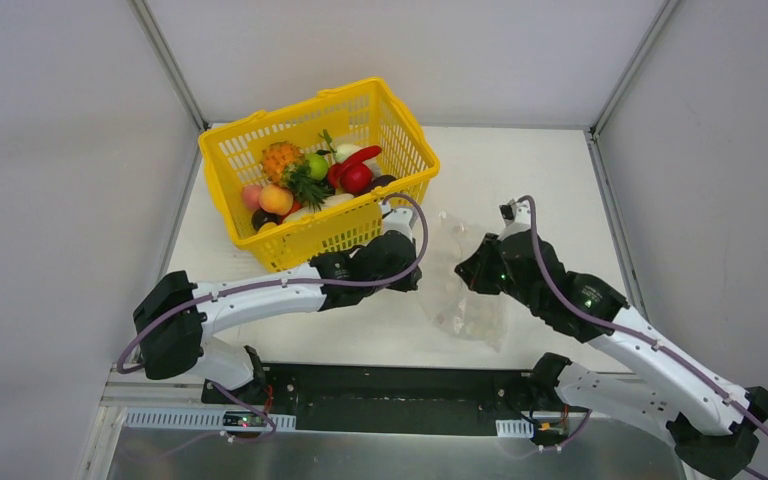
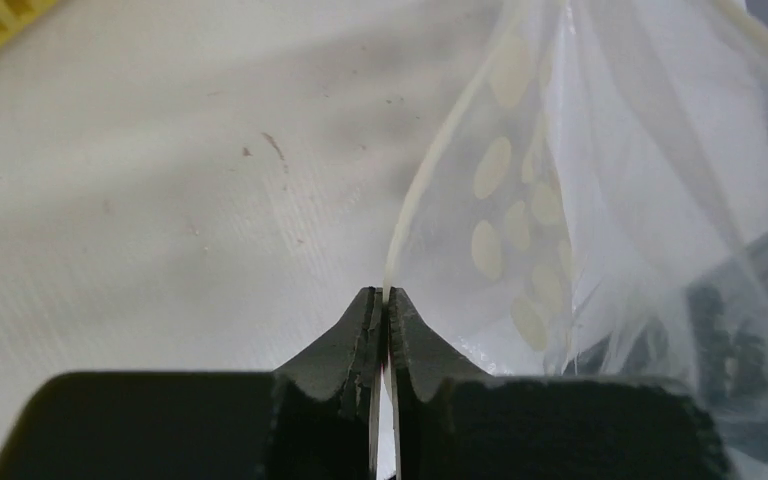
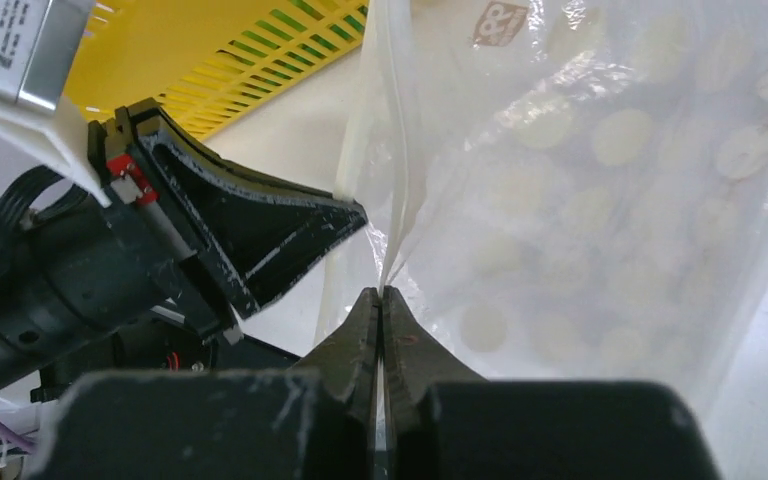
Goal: Place the food in the zip-top bag and seal the zipper
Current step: Open the zipper of the food storage bag at the center of the board.
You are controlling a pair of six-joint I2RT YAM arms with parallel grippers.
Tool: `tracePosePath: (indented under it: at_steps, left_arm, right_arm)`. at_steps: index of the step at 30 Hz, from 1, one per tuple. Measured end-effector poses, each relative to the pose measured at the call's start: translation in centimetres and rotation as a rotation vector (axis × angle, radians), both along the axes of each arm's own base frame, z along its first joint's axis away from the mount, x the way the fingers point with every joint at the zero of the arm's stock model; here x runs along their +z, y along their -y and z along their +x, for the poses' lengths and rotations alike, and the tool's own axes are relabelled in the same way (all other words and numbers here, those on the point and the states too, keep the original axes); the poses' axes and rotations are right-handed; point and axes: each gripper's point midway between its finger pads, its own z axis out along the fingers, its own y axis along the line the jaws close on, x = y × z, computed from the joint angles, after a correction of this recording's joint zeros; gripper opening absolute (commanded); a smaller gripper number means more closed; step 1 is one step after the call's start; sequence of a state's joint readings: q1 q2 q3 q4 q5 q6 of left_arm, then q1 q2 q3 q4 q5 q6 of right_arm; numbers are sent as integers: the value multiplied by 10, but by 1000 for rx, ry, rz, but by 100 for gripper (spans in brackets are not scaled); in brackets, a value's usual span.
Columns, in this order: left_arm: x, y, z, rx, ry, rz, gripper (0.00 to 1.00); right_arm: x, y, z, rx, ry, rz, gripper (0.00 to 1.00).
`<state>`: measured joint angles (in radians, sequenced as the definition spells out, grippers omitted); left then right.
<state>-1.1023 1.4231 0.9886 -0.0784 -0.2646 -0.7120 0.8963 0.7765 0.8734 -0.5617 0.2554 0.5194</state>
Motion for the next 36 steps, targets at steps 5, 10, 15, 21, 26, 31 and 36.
tracePosePath:
  at_steps: [5,10,15,21,26,31,36]
  left_arm:
    - [-4,-15,13,72,-5,26,0]
    - [-4,-18,15,101,-16,48,0]
    - [-8,-20,18,126,-22,68,1]
    - [-7,-13,19,112,-31,68,25]
    - [4,3,16,47,-36,40,47]
    - [15,9,15,2,-23,32,61]
    - [25,11,14,-39,-14,44,72]
  right_arm:
    - [8,17,-1,-25,-52,-149,0]
    - [9,38,-10,-44,-136,-299,0]
    - [27,56,-14,-81,-132,-334,0]
    - [26,63,-9,-118,-124,-385,0]
    - [3,55,2,-126,-149,-442,0]
    - [-2,49,7,-129,-127,-411,0]
    - [-1,44,11,-133,-98,-367,0]
